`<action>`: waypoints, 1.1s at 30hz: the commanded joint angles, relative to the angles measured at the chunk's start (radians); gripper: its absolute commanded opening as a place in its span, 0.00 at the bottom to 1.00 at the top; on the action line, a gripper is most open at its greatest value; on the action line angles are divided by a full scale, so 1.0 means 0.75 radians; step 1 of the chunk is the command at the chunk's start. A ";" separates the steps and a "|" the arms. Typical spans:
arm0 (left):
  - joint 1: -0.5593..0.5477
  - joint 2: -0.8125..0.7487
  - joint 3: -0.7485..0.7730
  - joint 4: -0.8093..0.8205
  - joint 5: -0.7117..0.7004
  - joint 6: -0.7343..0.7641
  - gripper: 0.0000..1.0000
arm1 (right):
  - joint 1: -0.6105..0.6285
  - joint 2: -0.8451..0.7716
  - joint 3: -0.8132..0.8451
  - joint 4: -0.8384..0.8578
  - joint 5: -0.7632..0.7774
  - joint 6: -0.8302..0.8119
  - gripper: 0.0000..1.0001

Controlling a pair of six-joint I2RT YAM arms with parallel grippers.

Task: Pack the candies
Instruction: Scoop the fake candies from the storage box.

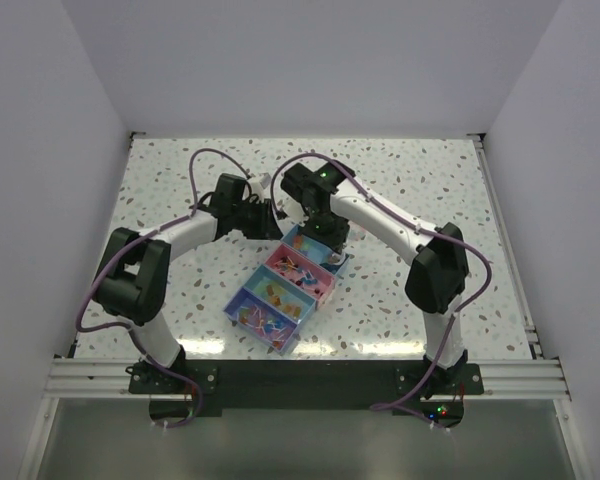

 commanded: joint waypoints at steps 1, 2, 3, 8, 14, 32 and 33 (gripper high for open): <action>-0.024 0.002 -0.008 0.052 0.067 -0.004 0.29 | 0.003 0.052 -0.024 0.012 -0.055 0.014 0.00; -0.024 0.004 -0.008 0.054 0.067 -0.006 0.29 | 0.003 0.042 -0.044 0.035 -0.055 0.018 0.00; -0.024 0.004 -0.012 0.052 0.067 -0.008 0.29 | 0.003 0.032 -0.095 0.077 -0.057 0.022 0.00; -0.024 0.006 -0.016 0.052 0.057 -0.012 0.29 | 0.003 -0.058 -0.247 0.204 -0.033 0.026 0.00; -0.022 0.012 -0.008 0.050 0.065 -0.014 0.29 | 0.003 -0.067 -0.294 0.286 -0.047 0.022 0.00; -0.028 0.015 -0.012 0.050 0.102 -0.020 0.27 | 0.003 0.124 -0.122 0.276 -0.221 0.144 0.00; -0.030 0.017 -0.012 0.050 0.104 -0.020 0.26 | -0.001 0.114 -0.153 0.365 -0.237 0.157 0.00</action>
